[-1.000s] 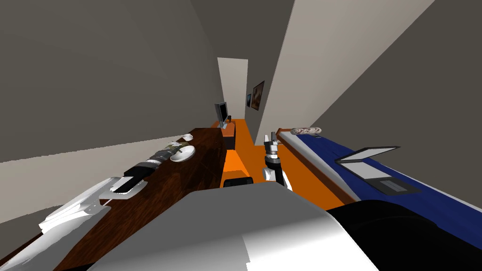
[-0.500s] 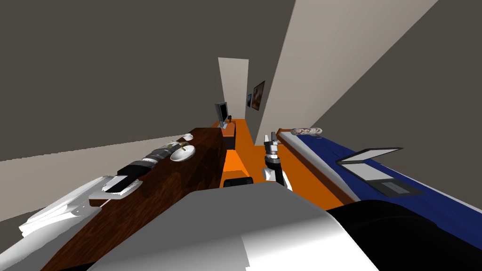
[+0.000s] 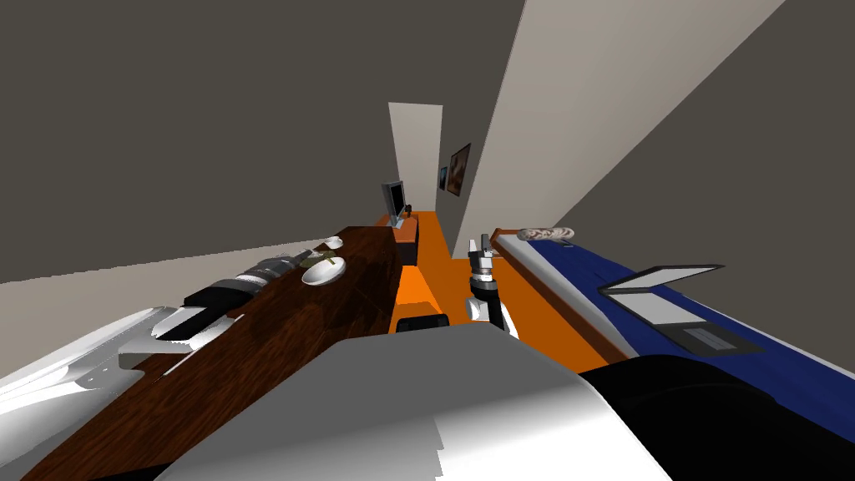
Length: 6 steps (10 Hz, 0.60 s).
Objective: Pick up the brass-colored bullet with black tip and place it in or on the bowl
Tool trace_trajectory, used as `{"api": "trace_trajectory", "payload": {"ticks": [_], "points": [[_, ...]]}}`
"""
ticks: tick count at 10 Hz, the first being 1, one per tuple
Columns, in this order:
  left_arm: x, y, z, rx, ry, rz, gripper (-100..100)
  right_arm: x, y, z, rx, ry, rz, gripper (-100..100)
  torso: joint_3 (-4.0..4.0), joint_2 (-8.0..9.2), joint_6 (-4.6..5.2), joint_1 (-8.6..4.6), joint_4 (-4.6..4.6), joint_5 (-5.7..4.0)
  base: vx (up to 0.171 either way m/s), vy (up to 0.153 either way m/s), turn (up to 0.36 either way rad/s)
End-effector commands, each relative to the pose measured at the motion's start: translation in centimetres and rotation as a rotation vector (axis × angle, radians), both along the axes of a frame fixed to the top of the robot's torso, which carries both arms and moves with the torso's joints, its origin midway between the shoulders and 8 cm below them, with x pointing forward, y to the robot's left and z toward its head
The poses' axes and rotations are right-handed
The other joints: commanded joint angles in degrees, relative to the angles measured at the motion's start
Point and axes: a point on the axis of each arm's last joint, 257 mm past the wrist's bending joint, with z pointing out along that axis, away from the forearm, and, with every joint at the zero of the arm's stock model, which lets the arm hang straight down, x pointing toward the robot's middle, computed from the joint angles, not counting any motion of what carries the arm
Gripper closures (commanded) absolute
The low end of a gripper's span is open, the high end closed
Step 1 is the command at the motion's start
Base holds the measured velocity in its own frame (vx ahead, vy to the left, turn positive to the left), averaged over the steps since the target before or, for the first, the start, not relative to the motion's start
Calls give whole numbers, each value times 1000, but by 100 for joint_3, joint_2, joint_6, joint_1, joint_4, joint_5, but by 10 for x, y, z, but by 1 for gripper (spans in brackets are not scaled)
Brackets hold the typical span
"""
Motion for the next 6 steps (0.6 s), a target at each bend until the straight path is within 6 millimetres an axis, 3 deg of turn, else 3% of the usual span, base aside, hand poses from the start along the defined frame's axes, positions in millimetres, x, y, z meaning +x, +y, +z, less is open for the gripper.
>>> {"api": "trace_trajectory", "payload": {"ticks": [1,6], "points": [[0,0,0,0,0,0,0,0,0,0,0,0,0,0,0,0,0,0,0,0,0,0,0],[0,0,0,0,0,0,0,0,0,0,0,0,0,0,0,-1,0,9,0,2,0,0,0]]}}
